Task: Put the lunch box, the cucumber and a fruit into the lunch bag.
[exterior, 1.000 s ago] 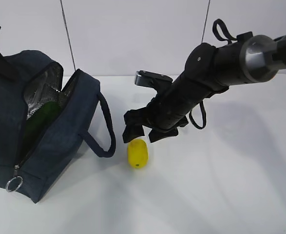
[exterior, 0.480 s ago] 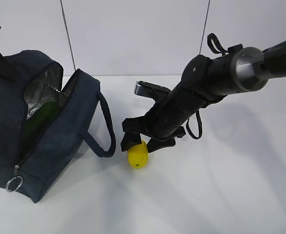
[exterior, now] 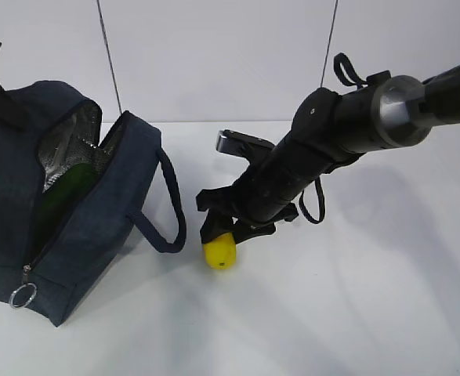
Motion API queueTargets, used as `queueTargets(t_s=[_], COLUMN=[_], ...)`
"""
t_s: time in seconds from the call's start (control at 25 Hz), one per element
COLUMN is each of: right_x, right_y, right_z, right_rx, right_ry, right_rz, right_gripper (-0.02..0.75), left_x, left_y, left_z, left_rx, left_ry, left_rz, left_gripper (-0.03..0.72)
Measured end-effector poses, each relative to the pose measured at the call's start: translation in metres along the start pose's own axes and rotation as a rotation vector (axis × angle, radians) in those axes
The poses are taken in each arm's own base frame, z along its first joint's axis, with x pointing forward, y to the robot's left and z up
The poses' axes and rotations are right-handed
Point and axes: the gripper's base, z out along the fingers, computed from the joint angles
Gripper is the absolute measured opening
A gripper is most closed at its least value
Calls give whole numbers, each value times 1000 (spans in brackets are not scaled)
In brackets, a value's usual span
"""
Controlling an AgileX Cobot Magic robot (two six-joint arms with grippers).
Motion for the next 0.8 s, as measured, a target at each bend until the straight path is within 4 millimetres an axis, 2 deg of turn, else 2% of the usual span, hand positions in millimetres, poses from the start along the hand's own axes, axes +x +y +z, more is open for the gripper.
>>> queueTargets(t_s=[0.52, 0.72, 0.8], right_x=[4, -6, -9], right_y=[2, -1, 2], right_z=[-2, -14, -25], right_rx=[-25, -23, -24], right_ry=[57, 52, 37], right_rz=[2, -26, -40], right_gripper=[363, 362, 362], left_x=[0, 0, 0], left_y=[0, 0, 0], left_z=[0, 0, 0], left_rx=[0, 0, 0], left_ry=[0, 0, 0], left_rz=[0, 0, 0], left_gripper=[0, 0, 0])
